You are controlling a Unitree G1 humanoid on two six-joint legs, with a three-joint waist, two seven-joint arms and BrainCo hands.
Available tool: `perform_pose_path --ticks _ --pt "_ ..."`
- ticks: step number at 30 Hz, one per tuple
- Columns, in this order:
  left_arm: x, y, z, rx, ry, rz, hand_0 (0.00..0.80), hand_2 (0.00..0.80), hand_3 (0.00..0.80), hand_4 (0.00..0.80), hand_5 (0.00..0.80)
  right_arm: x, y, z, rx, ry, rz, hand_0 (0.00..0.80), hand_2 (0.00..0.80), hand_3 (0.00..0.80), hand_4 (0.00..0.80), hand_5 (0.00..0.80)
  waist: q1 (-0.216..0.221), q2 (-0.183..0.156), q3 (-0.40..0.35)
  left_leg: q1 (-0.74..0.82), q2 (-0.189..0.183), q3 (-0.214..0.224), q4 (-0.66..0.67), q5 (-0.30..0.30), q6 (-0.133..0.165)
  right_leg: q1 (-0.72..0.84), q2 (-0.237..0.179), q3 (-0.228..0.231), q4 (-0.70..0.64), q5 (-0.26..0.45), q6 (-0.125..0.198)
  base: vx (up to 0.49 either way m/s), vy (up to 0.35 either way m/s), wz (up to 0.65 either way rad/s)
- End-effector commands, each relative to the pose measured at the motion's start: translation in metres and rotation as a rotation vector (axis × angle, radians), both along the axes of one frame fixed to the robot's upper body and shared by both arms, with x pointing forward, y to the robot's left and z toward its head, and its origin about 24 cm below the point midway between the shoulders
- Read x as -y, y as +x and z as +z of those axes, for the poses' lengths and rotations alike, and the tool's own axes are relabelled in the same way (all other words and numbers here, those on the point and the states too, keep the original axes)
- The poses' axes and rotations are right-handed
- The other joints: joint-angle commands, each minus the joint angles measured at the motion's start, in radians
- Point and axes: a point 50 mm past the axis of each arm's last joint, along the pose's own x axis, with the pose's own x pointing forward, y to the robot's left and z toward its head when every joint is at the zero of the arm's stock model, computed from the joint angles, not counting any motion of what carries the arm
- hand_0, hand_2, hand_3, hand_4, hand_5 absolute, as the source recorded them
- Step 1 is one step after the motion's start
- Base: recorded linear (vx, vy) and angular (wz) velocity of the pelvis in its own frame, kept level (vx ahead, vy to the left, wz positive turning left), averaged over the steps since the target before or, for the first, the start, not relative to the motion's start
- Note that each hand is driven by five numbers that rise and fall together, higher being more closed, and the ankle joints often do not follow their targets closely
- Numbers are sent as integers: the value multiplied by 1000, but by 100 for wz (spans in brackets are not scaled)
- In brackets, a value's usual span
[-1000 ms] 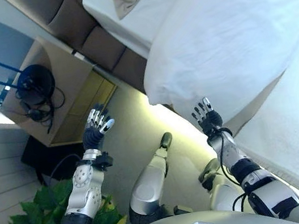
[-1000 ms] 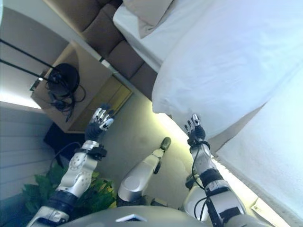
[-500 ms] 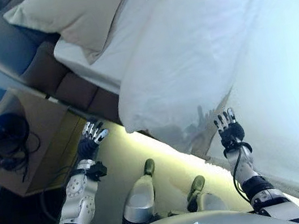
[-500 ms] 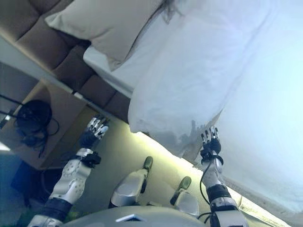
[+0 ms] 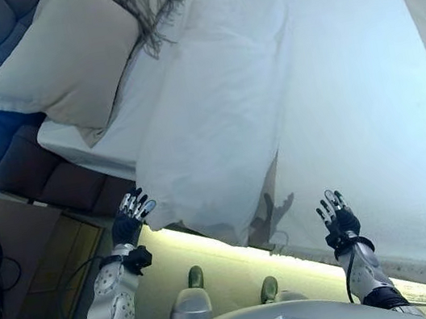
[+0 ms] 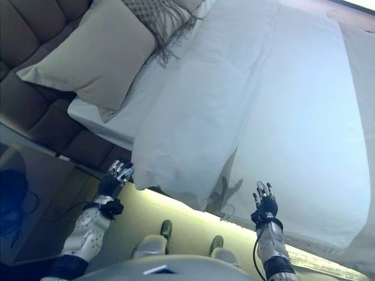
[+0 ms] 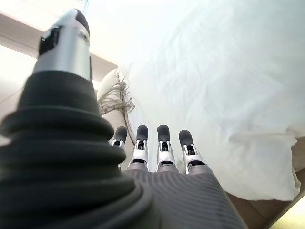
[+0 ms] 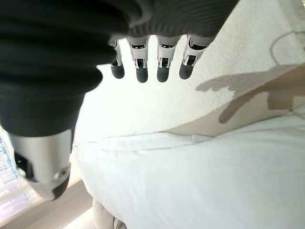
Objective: Make the bed neatly
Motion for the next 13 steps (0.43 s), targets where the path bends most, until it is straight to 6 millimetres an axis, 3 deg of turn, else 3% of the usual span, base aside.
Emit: perform_pose_path --ticks 1,7,13 --pt "-7 10 9 76 30 7 0 0 0 0 0 22 16 29 117 -137 -1 0 0 0 0 0 -14 16 -39 2 42 30 0 5 -4 -19 -68 -1 1 103 85 8 43 -6" --pt "-4 11 6 75 15 20 0 0 0 0 0 10 8 18 36 -145 40 0 0 0 0 0 -27 30 -40 35 42 47 7 -8 5 -18 -74 18 27 92 78 54 30 -10" --pt "-3 8 6 64 5 -1 0 0 0 0 0 -1 6 18 32 -158 75 0 0 0 0 0 -31 30 -44 54 41 45 8 -15 8 -1 -72 22 23 87 71 45 -7 -5"
